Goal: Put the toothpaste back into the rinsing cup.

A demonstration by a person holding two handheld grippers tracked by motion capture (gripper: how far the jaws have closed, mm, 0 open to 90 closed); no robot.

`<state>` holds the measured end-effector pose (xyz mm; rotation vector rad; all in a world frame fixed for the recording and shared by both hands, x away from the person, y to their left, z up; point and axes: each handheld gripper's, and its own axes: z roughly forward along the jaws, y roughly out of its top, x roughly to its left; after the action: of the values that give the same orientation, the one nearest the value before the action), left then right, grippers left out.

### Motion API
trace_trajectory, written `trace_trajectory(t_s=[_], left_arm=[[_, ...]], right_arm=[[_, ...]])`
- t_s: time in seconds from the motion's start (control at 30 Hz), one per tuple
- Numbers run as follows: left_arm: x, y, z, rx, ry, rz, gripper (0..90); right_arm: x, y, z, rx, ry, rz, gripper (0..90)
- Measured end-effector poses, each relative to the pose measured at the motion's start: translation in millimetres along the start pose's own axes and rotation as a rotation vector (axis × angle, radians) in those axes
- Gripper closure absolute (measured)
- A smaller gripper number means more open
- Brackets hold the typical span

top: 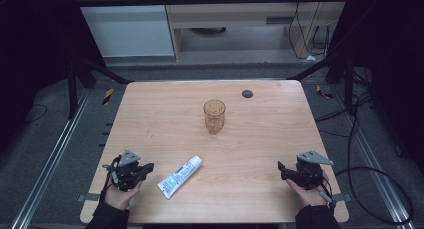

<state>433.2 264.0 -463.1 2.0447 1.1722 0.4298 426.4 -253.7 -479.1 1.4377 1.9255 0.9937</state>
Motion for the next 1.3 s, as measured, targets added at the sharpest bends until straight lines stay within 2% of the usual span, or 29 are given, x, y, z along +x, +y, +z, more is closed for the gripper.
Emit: trace_trajectory(t_s=[0.23,0.27,0.3,0.37,0.53,0.8,0.97,1.3], left_arm=[[-10.3,-0.1,8.0,0.043,-0.040,0.041,89.4],[-13.9,-0.8,11.2,0.060,-0.052,0.052,89.5],[-13.9,-0.8,11.2,0.060,-0.052,0.052,89.5],[-18.8,-2.0,16.0,0.091,-0.063,0.077,89.5],[-22.5,-3.0,20.4,0.114,-0.072,0.095,89.5],[-22.6,-3.8,22.2,0.121,-0.080,0.105,89.5],[-21.0,-3.3,23.1,0.121,-0.080,0.095,89.5],[-25.2,-4.3,20.1,0.119,-0.095,0.108,89.6]], right_arm=[[1.5,-1.0,0.2,0.001,0.005,-0.004,25.3],[0.9,-1.5,0.9,0.000,0.001,-0.010,25.3],[0.7,-1.7,1.1,0.001,0.002,-0.011,25.4],[0.6,-2.1,1.0,-0.002,0.001,-0.013,25.4],[-0.1,-2.7,0.9,-0.003,-0.007,-0.017,25.5],[-2.1,-4.3,2.3,0.003,-0.007,-0.020,25.6],[-3.4,-4.9,3.0,0.004,-0.011,-0.016,25.6],[-3.7,-5.3,2.1,0.006,-0.012,-0.010,25.7]])
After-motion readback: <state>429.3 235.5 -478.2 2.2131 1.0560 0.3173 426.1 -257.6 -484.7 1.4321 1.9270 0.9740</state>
